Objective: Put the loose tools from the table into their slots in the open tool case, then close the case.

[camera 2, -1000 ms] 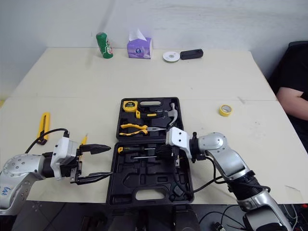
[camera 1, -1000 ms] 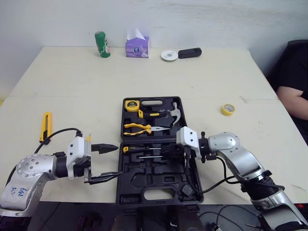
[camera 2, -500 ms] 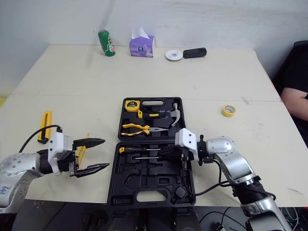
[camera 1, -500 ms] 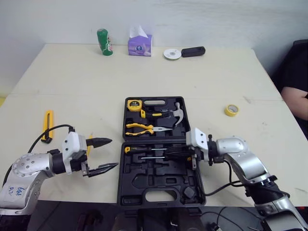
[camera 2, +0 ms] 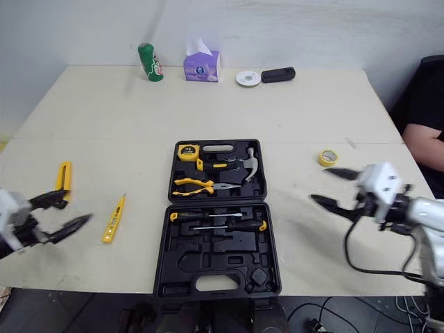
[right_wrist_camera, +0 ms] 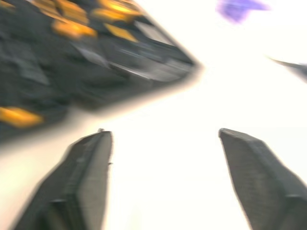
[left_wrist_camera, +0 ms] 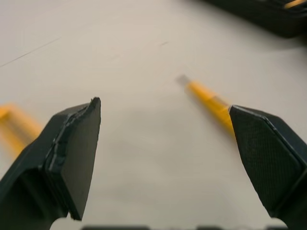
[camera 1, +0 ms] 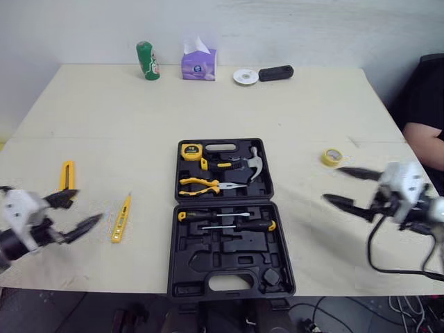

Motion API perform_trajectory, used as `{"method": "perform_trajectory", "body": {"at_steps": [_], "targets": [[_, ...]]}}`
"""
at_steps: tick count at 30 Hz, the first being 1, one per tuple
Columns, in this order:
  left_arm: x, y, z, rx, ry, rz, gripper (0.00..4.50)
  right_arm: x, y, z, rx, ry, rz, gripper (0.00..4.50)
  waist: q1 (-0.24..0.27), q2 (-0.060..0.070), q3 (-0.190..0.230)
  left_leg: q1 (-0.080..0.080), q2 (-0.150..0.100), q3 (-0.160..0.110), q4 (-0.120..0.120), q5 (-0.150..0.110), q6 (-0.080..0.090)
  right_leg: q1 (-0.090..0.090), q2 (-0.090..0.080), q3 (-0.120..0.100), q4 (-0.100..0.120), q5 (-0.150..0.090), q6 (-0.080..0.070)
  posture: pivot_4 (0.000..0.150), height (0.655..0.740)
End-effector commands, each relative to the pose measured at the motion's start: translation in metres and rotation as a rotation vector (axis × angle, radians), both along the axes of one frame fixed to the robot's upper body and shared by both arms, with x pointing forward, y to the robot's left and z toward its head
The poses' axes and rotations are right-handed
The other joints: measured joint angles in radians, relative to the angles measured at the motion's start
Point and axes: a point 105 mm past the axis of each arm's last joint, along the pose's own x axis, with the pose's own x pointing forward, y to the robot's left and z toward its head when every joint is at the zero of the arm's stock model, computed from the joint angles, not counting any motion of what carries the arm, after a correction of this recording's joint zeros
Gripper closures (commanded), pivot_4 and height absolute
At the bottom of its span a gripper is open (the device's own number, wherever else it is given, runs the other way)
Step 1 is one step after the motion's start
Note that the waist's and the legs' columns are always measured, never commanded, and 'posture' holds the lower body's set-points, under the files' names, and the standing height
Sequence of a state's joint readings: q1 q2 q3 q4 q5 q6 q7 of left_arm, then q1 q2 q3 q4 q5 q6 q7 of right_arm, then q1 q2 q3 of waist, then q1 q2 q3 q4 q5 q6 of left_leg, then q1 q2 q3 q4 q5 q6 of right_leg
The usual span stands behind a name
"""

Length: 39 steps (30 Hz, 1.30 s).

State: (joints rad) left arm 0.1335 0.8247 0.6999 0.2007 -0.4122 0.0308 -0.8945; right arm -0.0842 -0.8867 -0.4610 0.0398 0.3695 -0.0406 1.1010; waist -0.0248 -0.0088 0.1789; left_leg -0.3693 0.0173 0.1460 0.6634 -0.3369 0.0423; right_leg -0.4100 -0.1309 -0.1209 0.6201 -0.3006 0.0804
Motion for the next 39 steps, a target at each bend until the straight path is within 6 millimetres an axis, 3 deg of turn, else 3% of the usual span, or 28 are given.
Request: {"method": "perform_trajectory", "body": {"at_steps": [1,8,13,17,21,25,27,32,36,39], "targets": [[-0.003,0.058,0.025,0.031,-0.131,0.286,0.0,-0.003,-0.051,0.014,-0.04,-0.106,-0.166,0.03,0.001,-0.002,0.0,0.0,0.0,0.0,0.0,0.0,0.0,0.0,0.0,0.0,0.0,0.0,0.0,0.15,0.74],[-0.031,0.114,0.029,0.038,-0.131,0.506,0.0,-0.019,-0.125,0.01,-0.072,-0.142,-0.433,0.03,-0.006,0.0,0.001,0.0,0.0,0.001,-0.001,-0.001,0.0,-0.002,-0.001,0.0,0.001,0.0,0.0,0.15,0.74],[-0.056,0.146,0.017,0.026,-0.102,0.702,0.0,-0.039,-0.157,-0.004,-0.109,-0.171,-0.602,0.03,-0.012,0.0,0.002,0.001,0.0,0.002,-0.002,-0.001,-0.002,-0.002,-0.001,0.0,0.0,0.0,0.0,0.15,0.74],[-0.062,0.154,0.009,-0.03,-0.124,0.774,0.0,-0.05,-0.181,-0.01,-0.064,-0.218,-0.759,0.03,-0.01,0.002,0.002,0.002,0.0,0.003,-0.002,-0.001,-0.003,-0.002,-0.002,0.001,0.001,0.0,0.0,0.15,0.74],[-0.059,0.152,-0.003,-0.026,-0.091,0.771,0.0,-0.05,-0.18,-0.023,-0.072,-0.188,-0.763,0.03,-0.01,0.002,0.002,0.002,0.0,0.003,-0.002,0.0,-0.004,-0.002,-0.002,0.001,0.001,0.0,0.0,0.15,0.74],[-0.058,0.152,0.0,-0.035,-0.092,0.758,0.0,-0.051,-0.183,-0.023,-0.074,-0.171,-0.77,0.03,-0.011,0.002,0.002,0.002,0.0,0.003,-0.002,0.0,-0.004,-0.002,-0.002,0.001,0.002,0.0,0.0,0.15,0.74],[-0.048,0.145,0.001,-0.049,-0.103,0.719,0.0,-0.048,-0.181,-0.024,-0.055,-0.161,-0.747,0.03,-0.011,0.002,0.002,0.002,0.0,0.003,-0.002,0.0,-0.004,-0.002,-0.002,0.0,0.002,0.0,0.0,0.15,0.74],[-0.032,0.127,0.008,-0.046,-0.13,0.63,0.0,-0.038,-0.166,-0.032,0.028,-0.137,-0.659,0.03,-0.011,0.002,0.002,0.002,0.0,0.003,-0.001,0.0,-0.004,-0.001,-0.002,0.001,0.002,0.0,0.0,0.15,0.74],[-0.026,0.116,0.011,-0.034,-0.136,0.586,0.0,-0.02,-0.158,-0.019,0.209,-0.182,-0.624,0.03,-0.018,0.002,0.002,0.002,0.0,0.003,-0.001,0.0,-0.003,-0.001,-0.001,0.0,0.003,0.0,0.0,0.15,0.74],[-0.015,0.106,0.018,-0.077,-0.142,0.554,0.0,-0.004,-0.137,-0.018,0.18,-0.153,-0.517,0.03,-0.018,0.002,0.002,0.002,0.0,0.003,-0.001,0.0,-0.003,-0.001,-0.001,0.0,0.004,0.0,0.0,0.15,0.74]]}}
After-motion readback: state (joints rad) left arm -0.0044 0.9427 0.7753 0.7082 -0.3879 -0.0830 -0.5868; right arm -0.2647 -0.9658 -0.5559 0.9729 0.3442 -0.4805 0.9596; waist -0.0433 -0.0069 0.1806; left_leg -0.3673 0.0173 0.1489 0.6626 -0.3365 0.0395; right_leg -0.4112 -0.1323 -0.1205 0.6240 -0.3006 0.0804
